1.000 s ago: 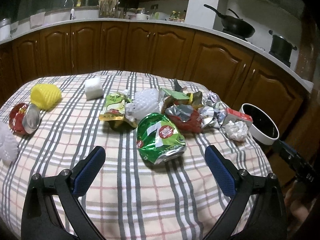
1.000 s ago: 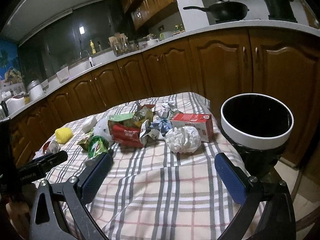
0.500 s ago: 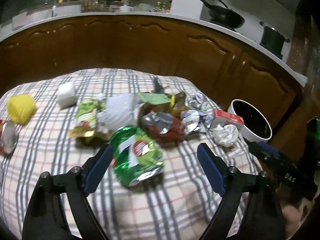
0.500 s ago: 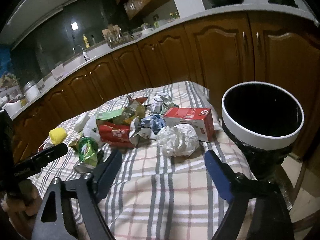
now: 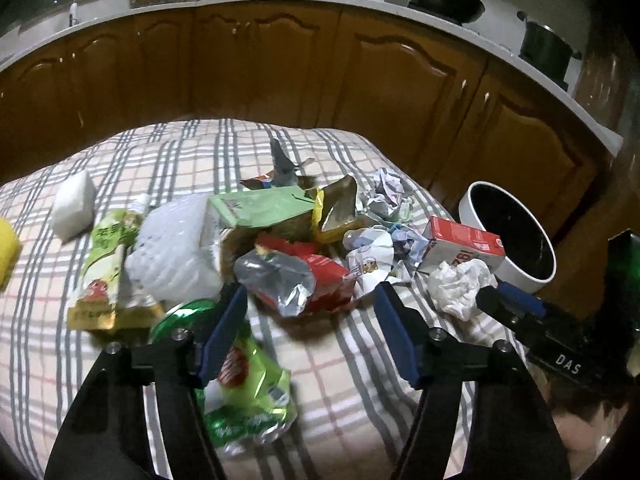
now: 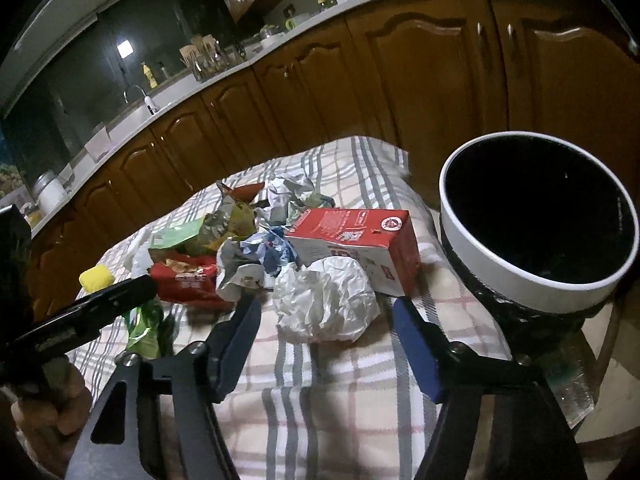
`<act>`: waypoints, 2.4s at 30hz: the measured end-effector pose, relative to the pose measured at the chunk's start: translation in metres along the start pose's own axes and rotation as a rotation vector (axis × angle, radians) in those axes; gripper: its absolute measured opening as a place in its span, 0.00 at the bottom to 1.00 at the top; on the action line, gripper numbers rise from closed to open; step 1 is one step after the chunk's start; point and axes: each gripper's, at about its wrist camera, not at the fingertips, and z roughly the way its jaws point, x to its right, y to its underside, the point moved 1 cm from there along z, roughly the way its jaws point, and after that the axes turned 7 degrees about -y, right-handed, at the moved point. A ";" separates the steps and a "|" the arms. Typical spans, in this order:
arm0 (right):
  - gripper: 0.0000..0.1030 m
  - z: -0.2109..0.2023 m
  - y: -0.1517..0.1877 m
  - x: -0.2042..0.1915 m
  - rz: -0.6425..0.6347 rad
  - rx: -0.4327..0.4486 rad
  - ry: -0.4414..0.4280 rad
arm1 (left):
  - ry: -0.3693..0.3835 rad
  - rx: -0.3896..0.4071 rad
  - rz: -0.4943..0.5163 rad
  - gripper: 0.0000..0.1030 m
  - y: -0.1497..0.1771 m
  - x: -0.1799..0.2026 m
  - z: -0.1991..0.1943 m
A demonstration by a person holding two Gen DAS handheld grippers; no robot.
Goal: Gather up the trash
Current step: 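Grasp the black plastic bag with the left tool while the right tool grasps the white paper ball, then carry both items over the white bin and open both tools to drop them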
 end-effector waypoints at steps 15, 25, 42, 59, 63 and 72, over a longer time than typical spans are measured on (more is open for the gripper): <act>0.08 -0.003 0.005 -0.001 -0.016 -0.016 -0.020 | 0.080 -0.017 0.030 0.03 0.006 0.012 0.000; 0.07 -0.029 0.006 -0.006 -0.041 0.023 -0.033 | 0.125 0.021 0.049 0.02 0.008 0.023 -0.031; 0.07 -0.094 -0.021 0.049 0.023 0.161 0.068 | 0.272 0.072 0.188 0.02 -0.021 0.105 -0.044; 0.07 -0.109 -0.049 0.121 0.089 0.202 0.163 | 0.409 0.064 0.313 0.02 -0.054 0.210 -0.021; 0.07 -0.102 -0.054 0.133 0.095 0.183 0.169 | 0.425 0.034 0.324 0.02 -0.059 0.227 -0.004; 0.07 -0.080 -0.065 0.156 0.109 0.119 0.179 | 0.449 -0.061 0.333 0.02 -0.064 0.255 0.040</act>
